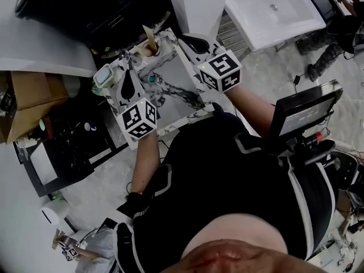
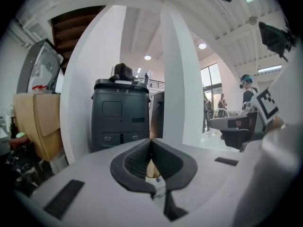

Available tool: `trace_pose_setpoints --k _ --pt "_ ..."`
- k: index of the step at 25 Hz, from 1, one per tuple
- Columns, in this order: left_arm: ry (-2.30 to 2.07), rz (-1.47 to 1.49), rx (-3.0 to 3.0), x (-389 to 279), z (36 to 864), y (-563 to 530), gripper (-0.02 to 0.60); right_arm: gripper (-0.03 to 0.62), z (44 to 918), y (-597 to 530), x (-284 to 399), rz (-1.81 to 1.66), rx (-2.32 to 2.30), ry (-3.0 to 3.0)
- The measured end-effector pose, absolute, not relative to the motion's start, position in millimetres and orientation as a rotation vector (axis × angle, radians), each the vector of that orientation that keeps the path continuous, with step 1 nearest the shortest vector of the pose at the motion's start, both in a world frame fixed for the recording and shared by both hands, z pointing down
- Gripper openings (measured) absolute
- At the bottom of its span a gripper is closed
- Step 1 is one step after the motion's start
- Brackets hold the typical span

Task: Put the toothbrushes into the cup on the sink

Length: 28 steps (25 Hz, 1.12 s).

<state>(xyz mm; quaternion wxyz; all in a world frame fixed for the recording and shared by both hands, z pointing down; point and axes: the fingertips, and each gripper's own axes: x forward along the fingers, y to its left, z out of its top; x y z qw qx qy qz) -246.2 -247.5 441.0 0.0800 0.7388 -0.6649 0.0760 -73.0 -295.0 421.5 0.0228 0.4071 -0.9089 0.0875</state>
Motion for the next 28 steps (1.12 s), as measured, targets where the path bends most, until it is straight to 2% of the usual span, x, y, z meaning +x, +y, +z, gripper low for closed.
trace_pose_setpoints --k 9,28 --pt "-1.905 0.049 2.278 -252.3 407.6 -228.8 0.005 0.029 402.8 -276.0 -96.6 0.202 1.149 -2.862" --pt "-1.948 0.148 2.299 -248.4 396.0 -213.7 0.005 0.023 382.6 -265.0 -84.8 0.118 1.223 -2.822"
